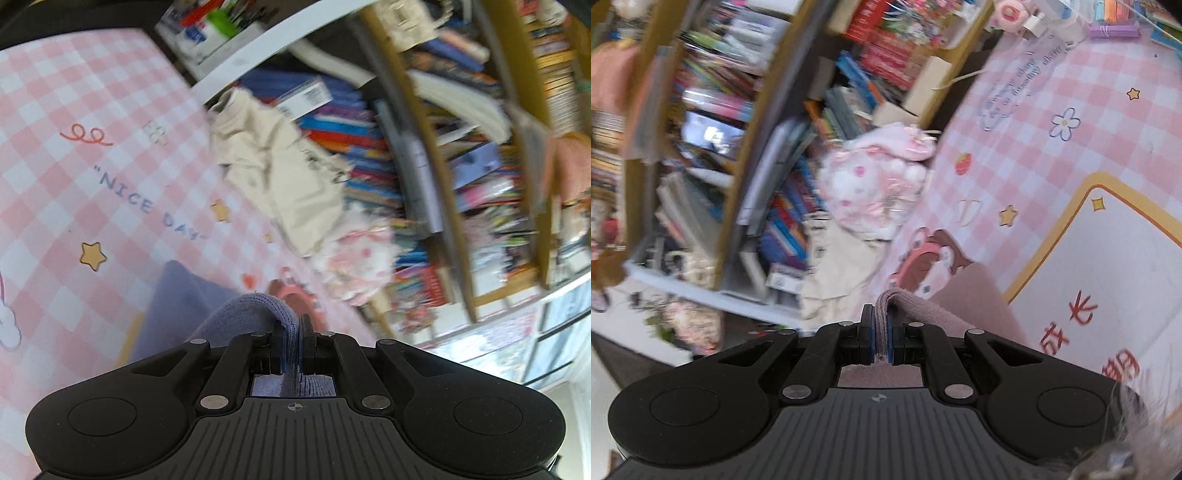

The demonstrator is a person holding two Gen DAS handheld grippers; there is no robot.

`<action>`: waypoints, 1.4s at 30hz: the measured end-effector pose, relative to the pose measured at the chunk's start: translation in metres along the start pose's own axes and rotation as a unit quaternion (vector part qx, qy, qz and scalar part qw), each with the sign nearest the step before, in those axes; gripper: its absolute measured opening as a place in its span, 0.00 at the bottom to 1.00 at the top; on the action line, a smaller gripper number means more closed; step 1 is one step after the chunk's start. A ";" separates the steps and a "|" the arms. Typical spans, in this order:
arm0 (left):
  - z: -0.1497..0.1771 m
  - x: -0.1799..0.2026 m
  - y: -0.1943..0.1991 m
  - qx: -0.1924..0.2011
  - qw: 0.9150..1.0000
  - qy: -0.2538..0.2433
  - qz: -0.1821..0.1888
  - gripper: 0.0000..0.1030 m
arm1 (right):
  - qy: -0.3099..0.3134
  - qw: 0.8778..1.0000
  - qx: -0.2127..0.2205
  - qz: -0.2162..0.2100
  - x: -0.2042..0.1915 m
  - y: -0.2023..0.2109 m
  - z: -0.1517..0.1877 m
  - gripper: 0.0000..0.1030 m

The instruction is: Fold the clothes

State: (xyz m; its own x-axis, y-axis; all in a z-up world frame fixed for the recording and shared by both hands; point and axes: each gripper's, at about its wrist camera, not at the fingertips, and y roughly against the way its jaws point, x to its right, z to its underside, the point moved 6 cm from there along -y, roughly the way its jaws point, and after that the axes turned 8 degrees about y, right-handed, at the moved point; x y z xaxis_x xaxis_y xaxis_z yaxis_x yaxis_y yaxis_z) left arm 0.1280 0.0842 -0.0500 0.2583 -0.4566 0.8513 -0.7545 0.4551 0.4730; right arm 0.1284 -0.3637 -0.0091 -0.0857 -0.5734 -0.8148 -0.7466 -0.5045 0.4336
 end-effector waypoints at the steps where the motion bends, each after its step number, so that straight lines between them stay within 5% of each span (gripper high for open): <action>1: -0.002 -0.004 -0.006 -0.004 1.000 0.002 -0.009 0.04 | 0.001 1.000 -0.002 0.012 0.003 -0.008 0.000 0.06; 5: -0.008 -0.027 -0.025 -0.027 0.999 0.013 -0.045 0.06 | 0.008 0.999 -0.007 0.051 0.016 -0.033 0.002 0.09; 7: -0.011 -0.035 -0.032 -0.033 0.997 0.009 -0.076 0.16 | 0.012 0.998 -0.005 0.069 0.022 -0.042 0.002 0.17; 8: -0.013 -0.038 -0.034 -0.035 0.995 0.002 -0.097 0.22 | 0.023 0.997 0.000 0.077 0.023 -0.044 0.000 0.32; 11: -0.017 -0.028 -0.025 -0.025 0.982 -0.086 -0.164 0.48 | 0.095 0.990 0.017 0.100 0.016 -0.042 -0.007 0.42; 13: -0.015 -0.014 -0.013 -0.006 0.974 -0.167 -0.154 0.63 | 0.168 0.979 0.011 0.119 0.006 -0.038 -0.006 0.43; 17: -0.004 -0.011 -0.013 -0.015 0.955 -0.259 -0.141 0.60 | 0.313 0.933 -0.038 0.174 -0.001 -0.047 0.016 0.43; 21: 0.002 -0.018 -0.034 -0.028 0.941 -0.293 -0.166 0.57 | 0.374 0.899 -0.059 0.221 0.009 -0.068 0.033 0.39; 22: 0.004 -0.018 -0.039 -0.035 0.939 -0.298 -0.167 0.48 | 0.374 0.898 -0.060 0.226 0.012 -0.074 0.034 0.35; 23: 0.005 -0.018 -0.044 -0.043 0.937 -0.303 -0.169 0.38 | 0.369 0.900 -0.065 0.222 0.014 -0.078 0.035 0.16; 24: 0.007 -0.019 -0.049 -0.050 0.935 -0.308 -0.170 0.07 | 0.362 0.904 -0.070 0.216 0.015 -0.081 0.036 0.07; 25: 0.009 -0.017 -0.051 -0.053 0.934 -0.313 -0.166 0.05 | 0.358 0.908 -0.062 0.207 0.012 -0.078 0.035 0.07; 30: -0.002 -0.010 -0.034 -0.017 0.952 -0.274 -0.134 0.05 | 0.305 0.937 0.012 0.169 -0.001 -0.050 0.019 0.07; 35: -0.007 -0.031 -0.051 -0.041 0.948 -0.269 -0.164 0.06 | 0.294 0.927 -0.049 0.226 0.040 -0.091 0.026 0.07; 38: -0.006 -0.028 -0.051 -0.036 0.943 -0.287 -0.164 0.10 | 0.307 0.925 -0.044 0.221 0.035 -0.092 0.027 0.07; 42: -0.008 -0.020 -0.053 -0.019 0.934 -0.316 -0.166 0.33 | 0.339 0.912 -0.041 0.225 0.027 -0.092 0.026 0.15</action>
State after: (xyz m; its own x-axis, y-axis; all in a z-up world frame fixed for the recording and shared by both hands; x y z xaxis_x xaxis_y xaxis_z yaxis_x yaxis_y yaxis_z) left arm 0.1680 0.0754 -0.0901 0.0579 -0.9316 0.3588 -0.6718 0.2295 0.7043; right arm 0.1773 -0.3159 -0.0806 0.0776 -0.9880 -0.1335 -0.6824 -0.1502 0.7154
